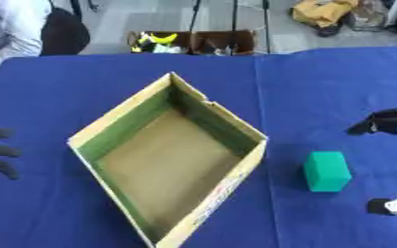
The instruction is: Pick up objects on the table and place them in the box.
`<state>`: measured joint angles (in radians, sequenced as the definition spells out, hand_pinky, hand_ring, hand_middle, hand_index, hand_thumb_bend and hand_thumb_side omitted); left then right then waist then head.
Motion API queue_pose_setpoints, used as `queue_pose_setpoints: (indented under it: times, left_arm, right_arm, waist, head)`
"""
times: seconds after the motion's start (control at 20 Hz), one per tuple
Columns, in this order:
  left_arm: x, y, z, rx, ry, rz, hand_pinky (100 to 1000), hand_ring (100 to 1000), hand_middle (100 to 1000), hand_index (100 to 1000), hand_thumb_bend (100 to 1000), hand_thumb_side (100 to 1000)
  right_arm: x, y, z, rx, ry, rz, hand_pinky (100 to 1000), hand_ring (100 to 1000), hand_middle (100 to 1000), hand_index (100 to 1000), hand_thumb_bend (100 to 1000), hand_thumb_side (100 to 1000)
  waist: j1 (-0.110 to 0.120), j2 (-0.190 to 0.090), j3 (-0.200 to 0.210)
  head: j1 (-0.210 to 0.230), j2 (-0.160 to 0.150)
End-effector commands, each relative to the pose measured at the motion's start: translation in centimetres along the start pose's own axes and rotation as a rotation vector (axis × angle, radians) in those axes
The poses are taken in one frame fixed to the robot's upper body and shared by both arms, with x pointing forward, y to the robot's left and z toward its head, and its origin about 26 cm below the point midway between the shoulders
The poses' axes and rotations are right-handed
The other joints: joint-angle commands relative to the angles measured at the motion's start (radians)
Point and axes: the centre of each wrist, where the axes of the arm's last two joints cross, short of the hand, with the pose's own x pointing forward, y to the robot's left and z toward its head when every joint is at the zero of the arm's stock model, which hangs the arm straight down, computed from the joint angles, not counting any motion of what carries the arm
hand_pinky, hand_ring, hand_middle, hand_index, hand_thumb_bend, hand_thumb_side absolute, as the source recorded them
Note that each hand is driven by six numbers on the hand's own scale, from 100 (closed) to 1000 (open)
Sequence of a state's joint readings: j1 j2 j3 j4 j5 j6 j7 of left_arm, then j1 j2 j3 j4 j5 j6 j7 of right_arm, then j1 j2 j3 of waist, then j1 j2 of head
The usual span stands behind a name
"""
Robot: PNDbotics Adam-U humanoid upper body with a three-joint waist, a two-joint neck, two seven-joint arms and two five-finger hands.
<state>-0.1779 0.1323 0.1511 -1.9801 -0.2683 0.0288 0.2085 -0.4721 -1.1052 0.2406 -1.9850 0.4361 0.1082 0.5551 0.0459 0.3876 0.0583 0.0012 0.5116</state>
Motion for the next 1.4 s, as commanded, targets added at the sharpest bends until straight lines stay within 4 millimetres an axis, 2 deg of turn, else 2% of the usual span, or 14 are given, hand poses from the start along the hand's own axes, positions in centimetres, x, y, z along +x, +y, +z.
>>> queue_pose_setpoints:
  times: [0.05,0.2,0.4,0.9,0.95,1.4]
  left_arm:
    - [0.7,0.3,-0.3,-0.009,-0.033,-0.006,295,511,611,855,176,933]
    - [0.7,0.3,-0.3,-0.011,-0.032,-0.006,295,512,612,855,175,933]
    - [0.7,0.3,-0.3,-0.014,-0.033,-0.005,295,512,612,854,174,933]
    - [0.7,0.2,-0.4,-0.019,-0.034,-0.002,294,513,612,854,171,932]
    - [0.8,0.2,-0.4,-0.02,-0.034,-0.002,293,513,612,855,170,932]
    - [0.8,0.0,-0.4,-0.029,-0.037,0.004,293,514,613,855,168,932]
  right_arm:
    - [0.2,-1.6,0.5,-0.015,0.006,0.006,799,823,804,914,597,471]
    - [0.5,-2.1,0.4,-0.012,0.009,0.004,792,818,803,909,542,415]
    - [0.9,-2.3,0.0,0.018,0.018,-0.01,790,818,801,905,523,367]
    - [1.8,-2.3,-0.7,0.06,0.038,-0.017,786,816,801,902,496,361]
    - [1.8,-2.3,-0.8,0.063,0.04,-0.018,780,812,800,898,469,359]
    - [2.1,-1.5,-3.0,0.084,0.111,0.031,766,804,802,886,408,362]
  waist:
    - [-0.006,-0.017,0.002]
    - [-0.007,-0.017,0.003]
    - [-0.008,-0.018,0.007]
    - [-0.011,-0.015,0.013]
    - [-0.011,-0.014,0.014]
    - [-0.013,-0.008,0.019]
  head:
    - [-0.004,-0.003]
    - [-0.008,-0.002]
    - [-0.012,-0.005]
    - [-0.016,-0.009]
    - [-0.017,-0.01]
    - [-0.027,-0.017]
